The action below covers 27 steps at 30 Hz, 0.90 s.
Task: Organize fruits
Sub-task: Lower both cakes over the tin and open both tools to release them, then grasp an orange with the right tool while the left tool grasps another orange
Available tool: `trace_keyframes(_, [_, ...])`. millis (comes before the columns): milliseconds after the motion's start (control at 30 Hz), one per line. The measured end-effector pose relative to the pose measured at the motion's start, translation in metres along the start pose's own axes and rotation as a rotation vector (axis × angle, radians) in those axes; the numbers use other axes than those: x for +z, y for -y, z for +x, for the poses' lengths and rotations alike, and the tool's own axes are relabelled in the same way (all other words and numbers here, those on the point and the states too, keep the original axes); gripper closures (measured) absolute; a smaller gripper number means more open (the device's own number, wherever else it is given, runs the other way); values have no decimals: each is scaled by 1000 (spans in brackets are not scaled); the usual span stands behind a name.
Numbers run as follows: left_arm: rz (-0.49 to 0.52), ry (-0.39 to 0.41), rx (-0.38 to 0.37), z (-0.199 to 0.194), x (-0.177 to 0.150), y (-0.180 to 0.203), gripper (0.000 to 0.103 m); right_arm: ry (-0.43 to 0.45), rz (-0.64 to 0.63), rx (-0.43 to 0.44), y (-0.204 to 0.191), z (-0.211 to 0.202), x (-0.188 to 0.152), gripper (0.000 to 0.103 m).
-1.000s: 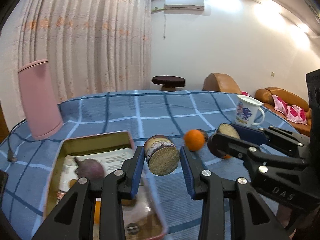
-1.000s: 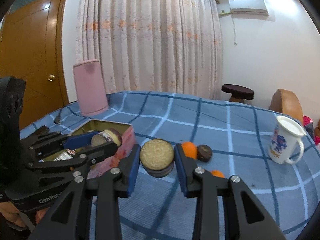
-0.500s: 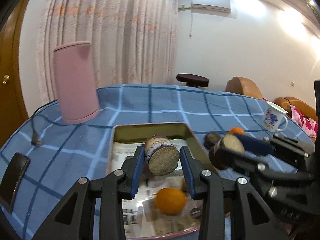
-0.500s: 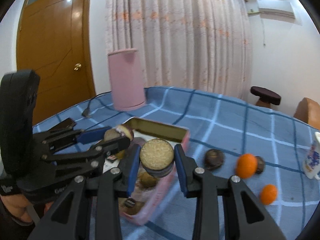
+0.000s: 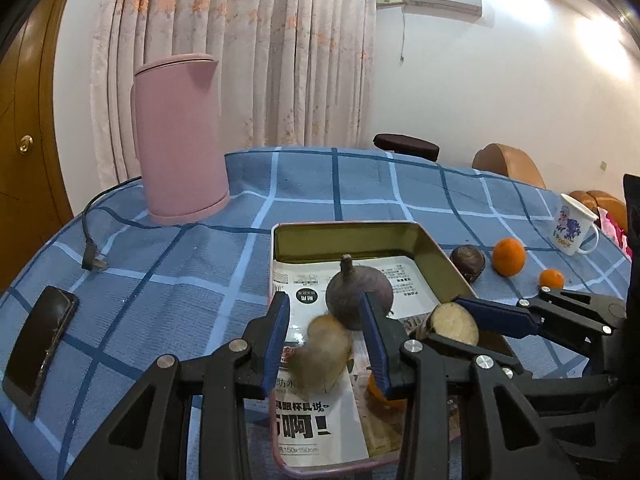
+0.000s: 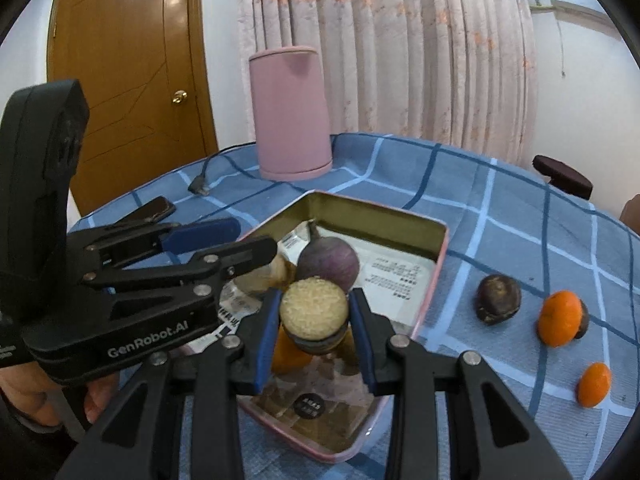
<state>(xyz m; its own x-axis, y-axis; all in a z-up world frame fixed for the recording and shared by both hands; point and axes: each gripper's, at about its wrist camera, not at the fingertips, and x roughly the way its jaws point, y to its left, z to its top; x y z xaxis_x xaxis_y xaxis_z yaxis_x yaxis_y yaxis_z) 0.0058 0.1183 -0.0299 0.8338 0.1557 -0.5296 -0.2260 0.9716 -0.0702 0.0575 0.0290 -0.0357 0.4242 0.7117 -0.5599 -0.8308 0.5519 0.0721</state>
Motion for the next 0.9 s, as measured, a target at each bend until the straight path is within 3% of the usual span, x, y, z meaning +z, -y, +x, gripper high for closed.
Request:
trace_keyframes(167, [-6,-7,-1,-1,-1,1,64,0,17,16,3,-2,-1,62])
trace_keyframes(267, [-13,-1,0,-5,1,2,64,28,30,3,7,-9,-2,48])
trace_keyframes(333, [-17,10,-1,-9,3,6,57,53,46,-3,12,-16,-2,40])
trace_keyframes(400, [-9,26,-5,-13,6,12,43,69,50,-17,16,-25,-3,40])
trace_keyframes(600, [51,37,-53,-16,10,47,41,119,51,-170,47,-62,-10,34])
trace_keyframes(767, [109,16,-113,-8,13,84,41,92,131,-367,98,-81,-22,34])
trace_keyframes(900, [160,8,-149,-2,18,116,41,59,205,-452,133,-88,-31,34])
